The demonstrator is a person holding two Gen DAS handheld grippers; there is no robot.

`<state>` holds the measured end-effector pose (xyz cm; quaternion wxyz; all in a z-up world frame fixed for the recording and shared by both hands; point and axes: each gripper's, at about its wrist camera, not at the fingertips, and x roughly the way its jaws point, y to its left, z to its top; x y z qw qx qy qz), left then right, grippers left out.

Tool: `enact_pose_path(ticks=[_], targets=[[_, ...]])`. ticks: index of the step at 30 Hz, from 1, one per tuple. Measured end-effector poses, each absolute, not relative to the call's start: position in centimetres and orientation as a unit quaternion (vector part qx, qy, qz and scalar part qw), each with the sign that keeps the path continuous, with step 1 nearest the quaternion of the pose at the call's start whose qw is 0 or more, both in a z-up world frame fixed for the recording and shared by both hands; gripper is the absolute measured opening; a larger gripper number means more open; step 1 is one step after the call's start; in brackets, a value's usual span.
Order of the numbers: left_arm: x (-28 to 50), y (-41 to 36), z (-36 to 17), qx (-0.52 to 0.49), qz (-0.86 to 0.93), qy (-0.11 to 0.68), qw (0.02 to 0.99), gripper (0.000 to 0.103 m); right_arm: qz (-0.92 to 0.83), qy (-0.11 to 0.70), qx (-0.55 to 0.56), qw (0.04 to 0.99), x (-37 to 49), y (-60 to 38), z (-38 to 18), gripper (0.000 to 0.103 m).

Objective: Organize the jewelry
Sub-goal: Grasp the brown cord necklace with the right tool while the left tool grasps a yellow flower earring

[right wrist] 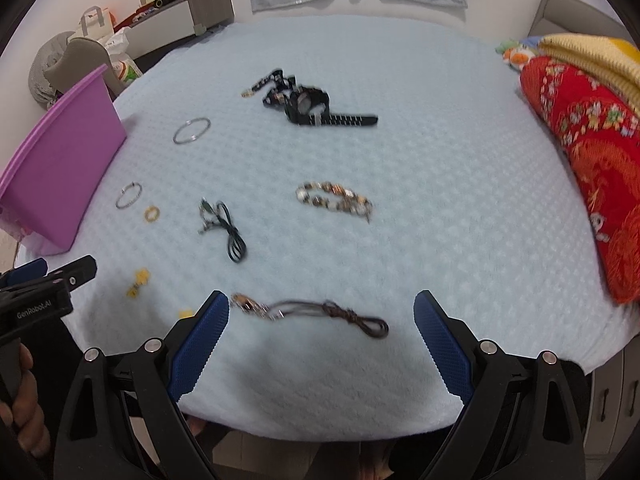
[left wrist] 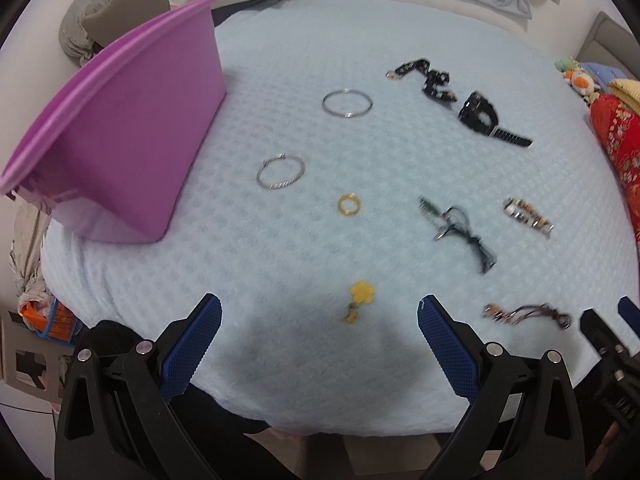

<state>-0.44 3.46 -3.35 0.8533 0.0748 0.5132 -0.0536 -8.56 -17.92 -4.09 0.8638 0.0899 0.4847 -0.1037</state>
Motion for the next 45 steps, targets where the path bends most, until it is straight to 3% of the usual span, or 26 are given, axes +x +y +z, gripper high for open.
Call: enact_pose_path(ticks=[30, 45], targets=[[1.6, 3.2, -12.0, 0.063, -0.084, 0.555, 0.825, 0.097, -0.045, 0.542, 0.051, 0.838, -6.3, -20.5, -12.7, 0.09], [1.5, 3.1, -12.9, 0.066, -0.09, 0.525, 0.844, 0.098, -0.034, 0.534, 0.018, 0.845, -4.5, -20.6, -12.9, 0.094]])
